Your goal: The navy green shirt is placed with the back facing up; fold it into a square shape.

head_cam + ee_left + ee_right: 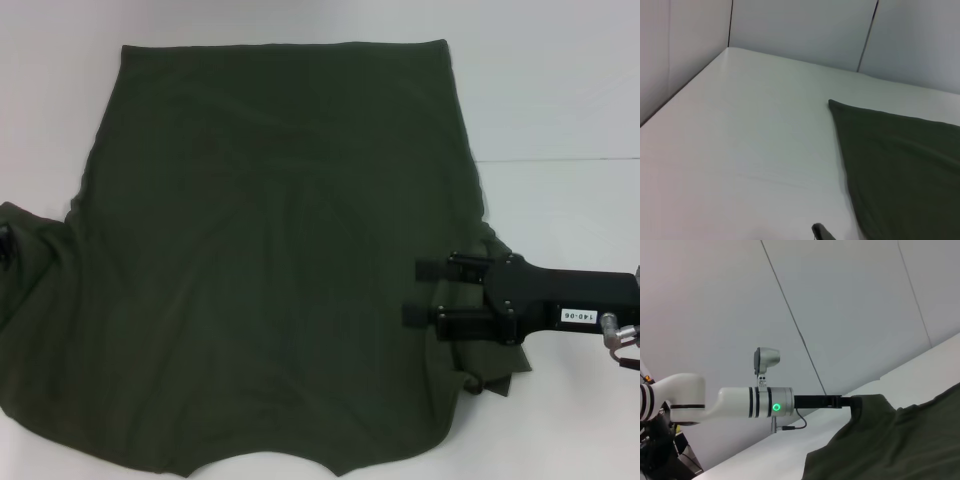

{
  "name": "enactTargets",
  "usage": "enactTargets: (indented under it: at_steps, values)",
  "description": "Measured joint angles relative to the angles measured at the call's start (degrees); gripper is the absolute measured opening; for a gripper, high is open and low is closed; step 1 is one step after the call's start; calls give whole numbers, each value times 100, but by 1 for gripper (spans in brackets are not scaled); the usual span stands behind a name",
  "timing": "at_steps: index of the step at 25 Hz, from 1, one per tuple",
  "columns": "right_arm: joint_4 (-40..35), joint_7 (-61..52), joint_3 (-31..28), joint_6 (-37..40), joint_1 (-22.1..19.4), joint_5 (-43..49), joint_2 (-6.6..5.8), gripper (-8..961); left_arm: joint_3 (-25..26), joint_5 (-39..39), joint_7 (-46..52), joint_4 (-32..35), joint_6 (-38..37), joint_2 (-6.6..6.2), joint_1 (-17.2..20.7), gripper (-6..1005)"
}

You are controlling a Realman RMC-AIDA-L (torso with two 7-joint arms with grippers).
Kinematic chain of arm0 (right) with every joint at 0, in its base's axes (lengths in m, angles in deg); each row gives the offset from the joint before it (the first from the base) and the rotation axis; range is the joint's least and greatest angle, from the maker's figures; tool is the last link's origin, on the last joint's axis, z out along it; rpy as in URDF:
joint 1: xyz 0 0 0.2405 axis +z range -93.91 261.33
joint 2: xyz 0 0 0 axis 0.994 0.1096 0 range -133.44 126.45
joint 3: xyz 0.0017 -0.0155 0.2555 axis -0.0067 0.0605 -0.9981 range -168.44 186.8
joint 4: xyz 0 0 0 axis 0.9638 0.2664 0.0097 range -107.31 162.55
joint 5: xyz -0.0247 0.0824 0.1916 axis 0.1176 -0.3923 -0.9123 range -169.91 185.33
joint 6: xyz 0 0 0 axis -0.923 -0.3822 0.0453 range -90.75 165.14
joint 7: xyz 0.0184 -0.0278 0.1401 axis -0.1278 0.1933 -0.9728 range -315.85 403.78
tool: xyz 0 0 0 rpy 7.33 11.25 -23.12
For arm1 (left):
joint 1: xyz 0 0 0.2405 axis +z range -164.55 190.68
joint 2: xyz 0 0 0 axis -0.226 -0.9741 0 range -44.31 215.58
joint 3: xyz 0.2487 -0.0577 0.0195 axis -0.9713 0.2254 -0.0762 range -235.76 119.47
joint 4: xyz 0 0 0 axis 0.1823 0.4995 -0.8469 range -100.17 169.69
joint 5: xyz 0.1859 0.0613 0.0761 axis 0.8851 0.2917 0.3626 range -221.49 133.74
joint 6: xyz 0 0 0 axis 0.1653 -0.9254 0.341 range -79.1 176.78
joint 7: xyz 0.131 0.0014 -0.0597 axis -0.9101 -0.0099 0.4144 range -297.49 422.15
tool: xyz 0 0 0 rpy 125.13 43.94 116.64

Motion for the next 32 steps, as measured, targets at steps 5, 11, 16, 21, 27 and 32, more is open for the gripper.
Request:
enactTargets:
  at_steps: [5,11,16,21,27,32]
  values:
    - [37,10,0,-1,-6,0,25,865,-1,-42,-159,4,125,-8,-70,28]
    - [52,12,0,-5,-11,1,34,864,0,-54,-242,12,222,-18,-125,28]
    - [57,12,0,-6,-15,1,33,864,0,-65,-250,20,238,-25,-151,27]
    - [58,14,0,-6,-20,1,32,863,0,-69,-251,10,237,-20,-169,27]
    - [58,26,0,-9,-34,4,29,862,0,-123,-226,30,-54,26,-121,28]
    - [59,27,0,6,-71,4,23,862,25,-167,-134,303,-738,145,-17,28]
